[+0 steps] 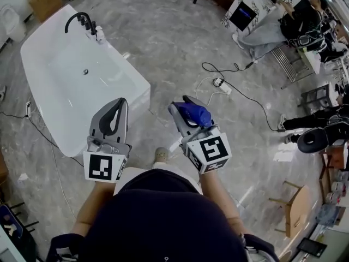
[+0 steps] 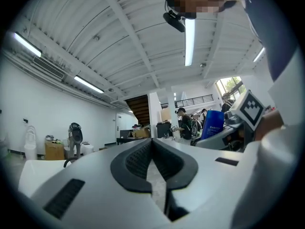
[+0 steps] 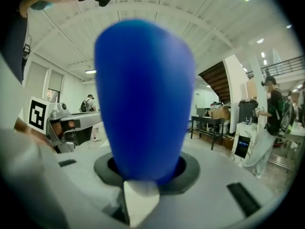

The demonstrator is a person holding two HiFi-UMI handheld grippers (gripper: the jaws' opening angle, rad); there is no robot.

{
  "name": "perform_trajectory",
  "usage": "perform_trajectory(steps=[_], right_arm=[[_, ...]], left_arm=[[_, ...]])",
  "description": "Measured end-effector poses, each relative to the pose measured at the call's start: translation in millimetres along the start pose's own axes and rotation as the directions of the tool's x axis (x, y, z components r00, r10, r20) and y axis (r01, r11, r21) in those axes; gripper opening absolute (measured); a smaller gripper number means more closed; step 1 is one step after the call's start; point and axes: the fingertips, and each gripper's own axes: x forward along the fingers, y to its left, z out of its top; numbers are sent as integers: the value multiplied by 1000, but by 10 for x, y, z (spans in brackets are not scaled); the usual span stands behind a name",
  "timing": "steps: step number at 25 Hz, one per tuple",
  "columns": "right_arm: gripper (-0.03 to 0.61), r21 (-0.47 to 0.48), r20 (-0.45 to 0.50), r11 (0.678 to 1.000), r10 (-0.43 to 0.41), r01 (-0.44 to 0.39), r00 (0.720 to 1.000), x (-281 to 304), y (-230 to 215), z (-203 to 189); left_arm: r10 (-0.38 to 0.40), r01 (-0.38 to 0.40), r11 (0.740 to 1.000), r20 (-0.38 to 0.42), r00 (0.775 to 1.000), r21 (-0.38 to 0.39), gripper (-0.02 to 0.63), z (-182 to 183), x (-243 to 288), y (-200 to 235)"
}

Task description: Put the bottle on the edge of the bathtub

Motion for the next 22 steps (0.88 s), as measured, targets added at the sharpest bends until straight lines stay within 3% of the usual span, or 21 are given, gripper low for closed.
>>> perform_trajectory(steps=[11,22], right_arm=[[141,-33,-22,988,151,-151,988,429,-386,8],[141,-64,-57,965,252,-256,966,1391,-523,106]], left_arm=[[167,-166,986,-43,985,28,2,-112,260,-28],[255,-253,967,-69,965,30,2,-413,855,546]])
